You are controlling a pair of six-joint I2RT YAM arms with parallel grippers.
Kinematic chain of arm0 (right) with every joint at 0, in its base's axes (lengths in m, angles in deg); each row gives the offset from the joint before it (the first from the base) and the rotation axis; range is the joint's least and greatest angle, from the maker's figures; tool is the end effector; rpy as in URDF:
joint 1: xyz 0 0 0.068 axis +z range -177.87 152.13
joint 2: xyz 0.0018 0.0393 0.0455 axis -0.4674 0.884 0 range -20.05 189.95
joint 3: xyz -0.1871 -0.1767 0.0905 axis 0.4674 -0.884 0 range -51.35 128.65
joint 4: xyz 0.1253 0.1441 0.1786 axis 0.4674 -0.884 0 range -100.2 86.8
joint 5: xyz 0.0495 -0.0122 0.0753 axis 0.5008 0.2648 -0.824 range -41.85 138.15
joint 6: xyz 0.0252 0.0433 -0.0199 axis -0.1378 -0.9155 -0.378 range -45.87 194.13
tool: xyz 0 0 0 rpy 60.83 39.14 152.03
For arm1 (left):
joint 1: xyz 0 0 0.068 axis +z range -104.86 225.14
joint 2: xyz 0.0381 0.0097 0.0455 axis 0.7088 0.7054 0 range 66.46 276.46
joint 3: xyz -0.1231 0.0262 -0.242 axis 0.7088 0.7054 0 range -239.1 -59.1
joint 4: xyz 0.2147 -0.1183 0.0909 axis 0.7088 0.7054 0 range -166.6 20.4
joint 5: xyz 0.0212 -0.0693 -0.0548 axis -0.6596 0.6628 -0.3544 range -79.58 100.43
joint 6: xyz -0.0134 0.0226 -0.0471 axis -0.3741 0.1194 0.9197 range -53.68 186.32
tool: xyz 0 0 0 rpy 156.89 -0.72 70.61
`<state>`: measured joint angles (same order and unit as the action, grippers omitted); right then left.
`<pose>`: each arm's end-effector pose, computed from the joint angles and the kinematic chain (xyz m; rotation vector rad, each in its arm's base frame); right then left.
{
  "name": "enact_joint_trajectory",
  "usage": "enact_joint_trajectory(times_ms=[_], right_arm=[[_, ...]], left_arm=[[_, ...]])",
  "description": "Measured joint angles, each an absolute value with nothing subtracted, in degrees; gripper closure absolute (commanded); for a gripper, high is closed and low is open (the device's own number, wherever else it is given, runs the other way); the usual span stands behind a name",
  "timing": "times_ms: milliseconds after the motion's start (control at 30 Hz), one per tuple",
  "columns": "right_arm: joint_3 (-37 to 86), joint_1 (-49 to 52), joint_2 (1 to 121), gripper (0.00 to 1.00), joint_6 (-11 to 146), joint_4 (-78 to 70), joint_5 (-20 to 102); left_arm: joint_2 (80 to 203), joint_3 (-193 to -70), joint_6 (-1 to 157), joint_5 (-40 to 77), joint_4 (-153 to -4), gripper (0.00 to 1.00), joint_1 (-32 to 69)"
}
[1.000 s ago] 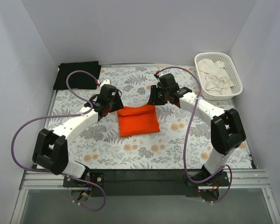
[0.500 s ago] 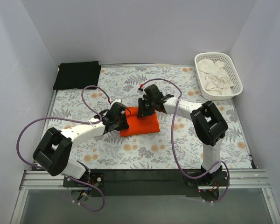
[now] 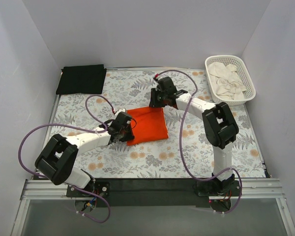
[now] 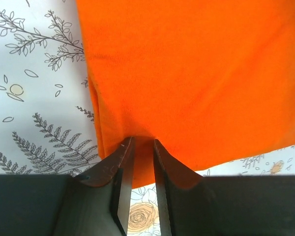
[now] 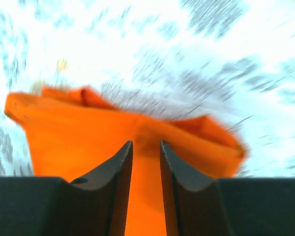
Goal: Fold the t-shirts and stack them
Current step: Fold the tshirt
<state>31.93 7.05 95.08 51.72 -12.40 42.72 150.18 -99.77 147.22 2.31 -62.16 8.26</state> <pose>0.3707 0.2629 0.2024 -0.3081 2.3437 0.6146 0.2188 -0.1579 0.1604 -1.0534 2.4578 -0.5693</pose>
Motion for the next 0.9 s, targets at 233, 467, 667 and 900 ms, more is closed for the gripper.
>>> enact_joint_trajectory(times_ms=[233,467,667,900], right_arm=[[35.9,1.3,94.1,0.66,51.7,-11.0,40.8],[30.9,1.1,89.9,0.66,48.6,-5.5,27.3],[28.4,0.7,91.8,0.66,44.7,0.9,18.2],[23.3,-3.8,97.4,0.66,39.9,9.1,16.4]], left_arm=[[148.3,-103.6,148.4,1.2,-58.8,0.59,8.8],[148.9,-111.5,146.6,1.7,-61.3,0.62,15.3],[158.2,-116.8,144.0,4.5,-66.4,0.68,20.0],[172.8,-122.1,141.2,8.2,-69.3,0.71,22.5]])
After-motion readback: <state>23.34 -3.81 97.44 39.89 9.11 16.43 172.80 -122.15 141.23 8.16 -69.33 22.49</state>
